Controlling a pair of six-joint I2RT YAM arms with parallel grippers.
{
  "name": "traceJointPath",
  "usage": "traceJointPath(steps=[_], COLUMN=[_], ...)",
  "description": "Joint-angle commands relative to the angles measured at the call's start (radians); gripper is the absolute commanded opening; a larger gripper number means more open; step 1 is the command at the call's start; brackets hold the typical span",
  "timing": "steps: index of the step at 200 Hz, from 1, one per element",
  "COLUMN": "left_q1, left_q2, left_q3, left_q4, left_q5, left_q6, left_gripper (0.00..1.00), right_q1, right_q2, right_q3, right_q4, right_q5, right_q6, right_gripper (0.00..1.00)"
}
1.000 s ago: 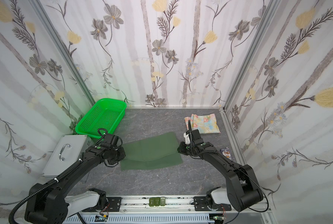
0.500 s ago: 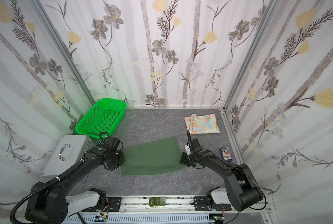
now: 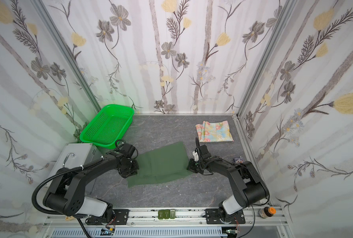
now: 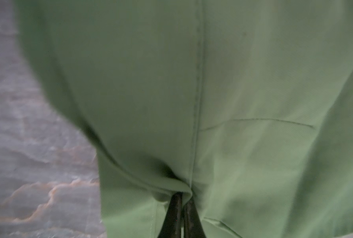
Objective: Fold and stack skirts
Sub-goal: Fold the skirt at the center of the table.
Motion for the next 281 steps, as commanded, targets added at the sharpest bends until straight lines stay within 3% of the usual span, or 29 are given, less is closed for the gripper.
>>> traceJointPath(steps=[1, 27, 52, 74, 92, 111, 144, 192, 243, 263, 281], left_q1=[0.001, 0.004, 0.003, 0.004, 0.004, 0.004, 0.002, -0.009, -0.045, -0.042, -0.029], left_q2=[0.085, 0.189, 0.197, 0.091, -0.036, -0.133, -0.193, -0.232, -0.263, -0.184, -0.07], left_q3=[0.06, 0.185, 0.313, 0.349, 0.331, 0.309, 0.189, 0.06, 0.015, 0.132, 0.308], left_q4=[0.111, 0.13, 0.126, 0.116, 0.103, 0.07, 0.053, 0.056, 0.063, 0.065, 0.061], left_q5=[-0.046, -0.095, -0.16, -0.171, -0.19, -0.197, -0.146, -0.123, -0.13, -0.2, -0.245], left_q6=[0.019, 0.047, 0.069, 0.058, 0.049, 0.053, 0.035, 0.004, -0.018, 0.007, 0.053], left_gripper=[0.0, 0.0, 0.0, 0.0, 0.0, 0.0, 0.0, 0.0, 0.0, 0.0, 0.0], right_q1=[-0.01, -0.048, -0.089, -0.116, -0.118, -0.117, -0.117, -0.139, -0.142, -0.143, -0.142], right_q2=[0.063, 0.141, 0.201, 0.169, 0.1, 0.022, -0.107, -0.085, -0.011, 0.035, 0.101], right_q3=[0.101, 0.238, 0.408, 0.591, 0.651, 0.605, 0.357, 0.183, 0.191, 0.322, 0.549], right_q4=[0.02, 0.019, -0.022, -0.158, -0.235, -0.264, -0.203, -0.118, -0.077, -0.078, -0.144], right_q5=[0.094, 0.104, 0.075, 0.067, 0.087, 0.086, 0.1, 0.095, 0.061, 0.057, 0.053], right_q6=[0.007, -0.001, -0.025, -0.09, -0.133, -0.139, -0.103, -0.096, -0.101, -0.096, -0.101], right_gripper=[0.0, 0.0, 0.0, 0.0, 0.0, 0.0, 0.0, 0.0, 0.0, 0.0, 0.0])
